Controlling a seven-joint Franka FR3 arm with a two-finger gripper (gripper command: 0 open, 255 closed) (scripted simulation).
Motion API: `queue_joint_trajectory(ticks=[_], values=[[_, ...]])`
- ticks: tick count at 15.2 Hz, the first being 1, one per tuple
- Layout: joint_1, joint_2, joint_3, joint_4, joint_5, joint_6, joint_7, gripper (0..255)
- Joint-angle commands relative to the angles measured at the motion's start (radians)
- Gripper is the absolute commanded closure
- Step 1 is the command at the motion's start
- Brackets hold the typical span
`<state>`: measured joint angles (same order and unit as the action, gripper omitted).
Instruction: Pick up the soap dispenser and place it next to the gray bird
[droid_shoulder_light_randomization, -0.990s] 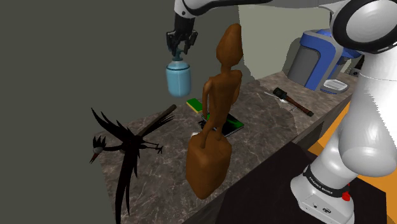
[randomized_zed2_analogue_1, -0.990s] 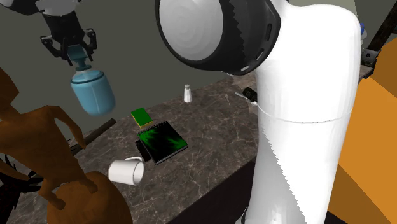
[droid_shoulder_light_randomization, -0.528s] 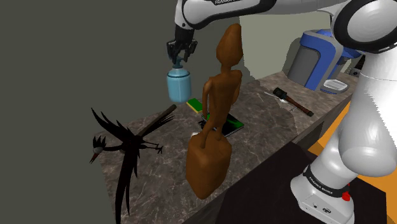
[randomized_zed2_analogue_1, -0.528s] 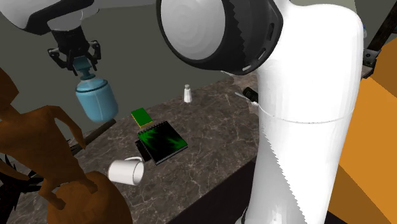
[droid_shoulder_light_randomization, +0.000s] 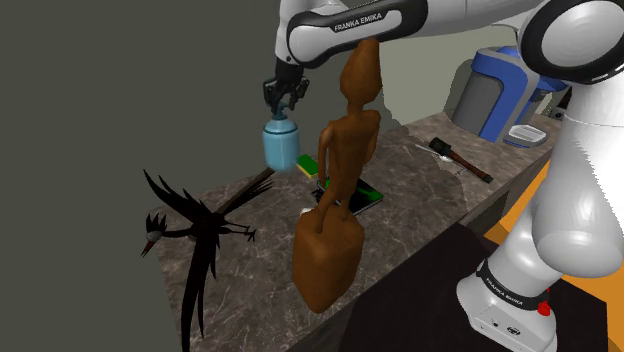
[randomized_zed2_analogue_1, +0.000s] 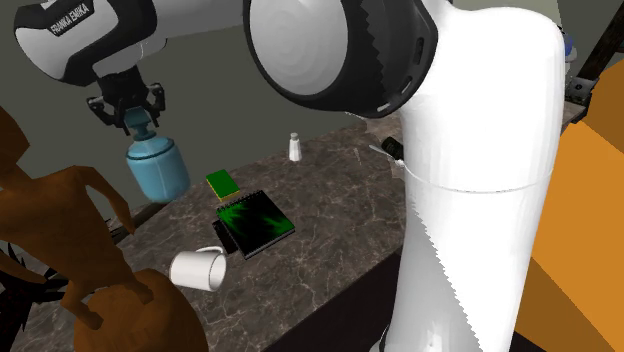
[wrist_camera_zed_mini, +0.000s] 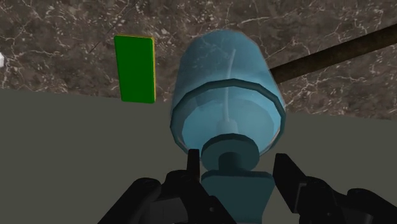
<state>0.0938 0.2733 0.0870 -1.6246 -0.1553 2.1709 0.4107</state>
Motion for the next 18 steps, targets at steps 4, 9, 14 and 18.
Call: queue_joint_trajectory(ticks=[4,9,14,18], values=[[0.0,0.01,-0.002,-0.053,-0.007,0.065,0.01,255],[0.0,0.028,-0.005,-0.096,-0.015,0.125,0.02,255],[0.001,0.051,-0.008,-0.132,-0.025,0.183,0.031,255],[0.002,0.06,-0.01,-0.144,-0.029,0.205,0.036,255]])
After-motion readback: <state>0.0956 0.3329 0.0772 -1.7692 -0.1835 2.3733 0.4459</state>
